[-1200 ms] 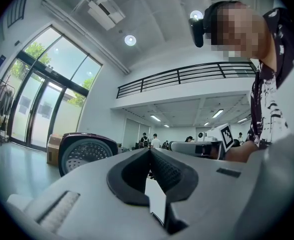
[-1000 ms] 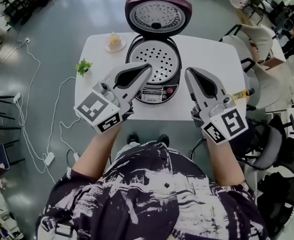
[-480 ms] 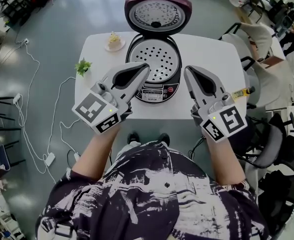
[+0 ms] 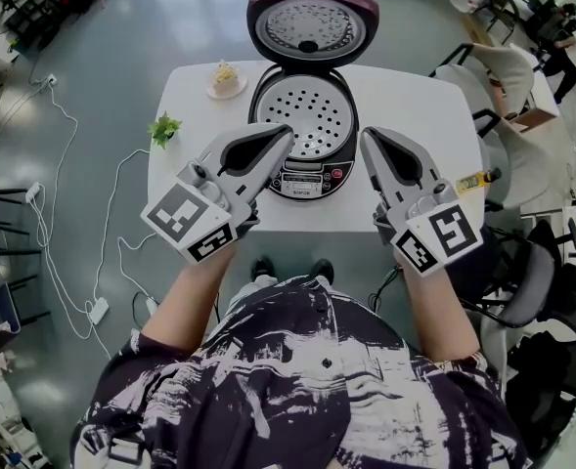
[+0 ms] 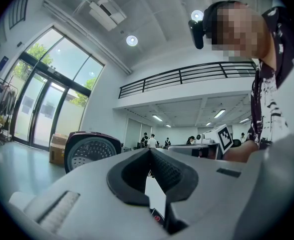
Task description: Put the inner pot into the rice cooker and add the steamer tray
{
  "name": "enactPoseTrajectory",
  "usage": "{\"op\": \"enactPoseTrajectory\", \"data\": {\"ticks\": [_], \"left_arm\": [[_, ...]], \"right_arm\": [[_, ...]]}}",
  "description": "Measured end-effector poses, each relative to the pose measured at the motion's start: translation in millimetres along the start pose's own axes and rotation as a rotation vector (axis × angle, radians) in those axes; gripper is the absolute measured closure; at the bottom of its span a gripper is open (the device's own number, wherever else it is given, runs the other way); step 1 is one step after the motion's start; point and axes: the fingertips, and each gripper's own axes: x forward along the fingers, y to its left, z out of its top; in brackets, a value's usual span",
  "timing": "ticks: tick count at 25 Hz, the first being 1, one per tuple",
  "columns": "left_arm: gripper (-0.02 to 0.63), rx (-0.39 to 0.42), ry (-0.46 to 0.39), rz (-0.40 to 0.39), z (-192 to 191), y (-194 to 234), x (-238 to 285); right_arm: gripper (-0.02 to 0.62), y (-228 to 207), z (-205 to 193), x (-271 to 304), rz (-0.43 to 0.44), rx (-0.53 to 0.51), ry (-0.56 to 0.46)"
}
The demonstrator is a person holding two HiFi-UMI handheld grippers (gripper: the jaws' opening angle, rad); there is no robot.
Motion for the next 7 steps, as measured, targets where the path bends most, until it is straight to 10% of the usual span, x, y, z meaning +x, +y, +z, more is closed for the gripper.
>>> {"op": "enactPoseTrajectory", "data": {"ticks": [7], "left_arm": [[0.601, -0.005, 0.003, 0.000, -2.9, 2.0, -1.1]], "right_arm": [[0.598, -0.8, -3.0, 3.5, -0.001, 0.007, 0.003]]}}
